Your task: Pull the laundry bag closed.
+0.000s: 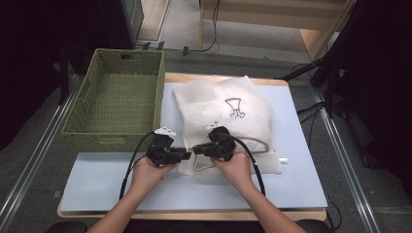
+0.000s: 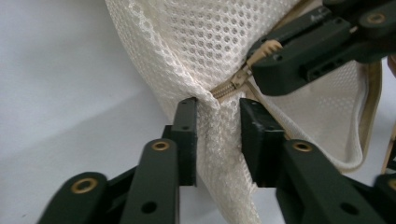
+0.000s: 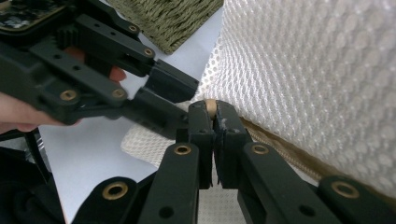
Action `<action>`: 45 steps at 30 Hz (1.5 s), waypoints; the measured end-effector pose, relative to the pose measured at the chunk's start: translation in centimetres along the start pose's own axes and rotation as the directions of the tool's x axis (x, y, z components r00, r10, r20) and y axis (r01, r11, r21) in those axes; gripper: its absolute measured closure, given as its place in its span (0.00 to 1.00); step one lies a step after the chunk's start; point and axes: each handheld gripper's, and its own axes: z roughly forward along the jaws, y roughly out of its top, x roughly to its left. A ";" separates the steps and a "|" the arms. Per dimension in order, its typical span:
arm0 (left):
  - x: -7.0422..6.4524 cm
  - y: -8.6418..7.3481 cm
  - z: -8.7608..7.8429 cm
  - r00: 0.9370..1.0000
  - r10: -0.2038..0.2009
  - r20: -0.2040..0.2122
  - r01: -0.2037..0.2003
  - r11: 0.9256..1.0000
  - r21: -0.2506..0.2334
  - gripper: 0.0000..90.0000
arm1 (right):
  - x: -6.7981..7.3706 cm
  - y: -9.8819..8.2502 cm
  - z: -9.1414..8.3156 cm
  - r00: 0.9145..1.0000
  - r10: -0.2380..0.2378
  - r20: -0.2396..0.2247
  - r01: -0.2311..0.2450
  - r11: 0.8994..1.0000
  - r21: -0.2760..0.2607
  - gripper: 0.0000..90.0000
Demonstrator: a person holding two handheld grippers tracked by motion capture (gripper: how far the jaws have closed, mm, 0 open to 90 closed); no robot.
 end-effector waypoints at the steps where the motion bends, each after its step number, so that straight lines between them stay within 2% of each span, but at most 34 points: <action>1: -0.2 0.0 -0.1 1.000 0.011 -0.010 -0.011 1.000 -0.003 0.89 | 0.0 0.0 0.0 1.000 0.001 -0.001 -0.001 1.000 0.000 0.98; 2: -0.4 -0.1 -0.1 0.999 0.027 -0.025 -0.027 1.000 -0.004 0.93 | -0.1 0.0 0.0 1.000 0.002 -0.005 -0.002 1.000 -0.002 0.98; 5: -1.0 -0.1 -0.1 0.995 0.070 -0.070 -0.071 0.997 -0.006 0.95 | -0.2 0.0 -0.1 1.000 0.003 -0.014 -0.003 1.000 -0.001 0.95; 9: -1.9 -0.3 -0.2 0.984 0.131 -0.123 -0.131 0.991 0.006 0.96 | -0.3 0.0 -0.2 1.000 0.014 -0.018 -0.014 1.000 -0.009 0.92; 11: -2.1 -0.3 -0.1 0.984 0.134 -0.121 -0.134 0.991 0.006 0.96 | -0.3 0.1 -0.2 0.999 0.026 -0.022 -0.026 0.999 -0.020 0.92; 15: -2.3 -0.4 0.0 0.979 0.153 -0.136 -0.152 0.988 0.018 0.96 | -0.3 0.2 0.1 0.999 0.034 -0.021 -0.034 0.999 -0.028 0.91; 19: -2.2 -0.4 0.0 0.980 0.151 -0.130 -0.150 0.989 0.018 0.96 | -0.6 0.2 0.3 0.999 0.047 -0.021 -0.047 0.999 -0.001 0.96; 24: -2.1 -0.4 -0.1 0.981 0.147 -0.125 -0.146 0.989 0.017 0.95 | -0.4 0.1 0.2 0.999 0.027 -0.024 -0.027 1.000 0.009 0.97; 27: -2.3 -0.5 -0.1 0.979 0.159 -0.127 -0.158 0.987 0.017 0.96 | -0.5 0.1 0.1 0.999 0.025 -0.027 -0.025 1.000 0.005 0.95; 32: -2.4 -0.5 0.0 0.975 0.178 -0.134 -0.176 0.984 0.029 0.96 | -0.8 0.2 -0.1 0.998 0.048 -0.031 -0.049 0.999 -0.010 0.91; 35: -2.3 -0.5 0.0 0.976 0.171 -0.137 -0.168 0.985 0.039 0.96 | -0.8 0.2 0.1 0.998 0.049 -0.035 -0.049 0.999 0.005 0.97; 39: -2.0 -0.5 -0.2 0.982 0.153 -0.115 -0.150 0.988 0.034 0.94 | -0.6 0.1 0.1 0.998 0.034 -0.044 -0.033 0.999 0.027 0.98; 43: -1.9 -0.5 -0.3 0.984 0.154 -0.094 -0.152 0.988 0.028 0.88 | -0.4 0.0 -0.1 0.999 0.021 -0.047 -0.020 0.999 0.031 0.98; 45: -1.8 -0.5 -0.4 0.985 0.148 -0.090 -0.147 0.989 0.019 0.81 | -0.4 0.0 -0.2 0.999 0.010 -0.046 -0.009 1.000 0.028 0.98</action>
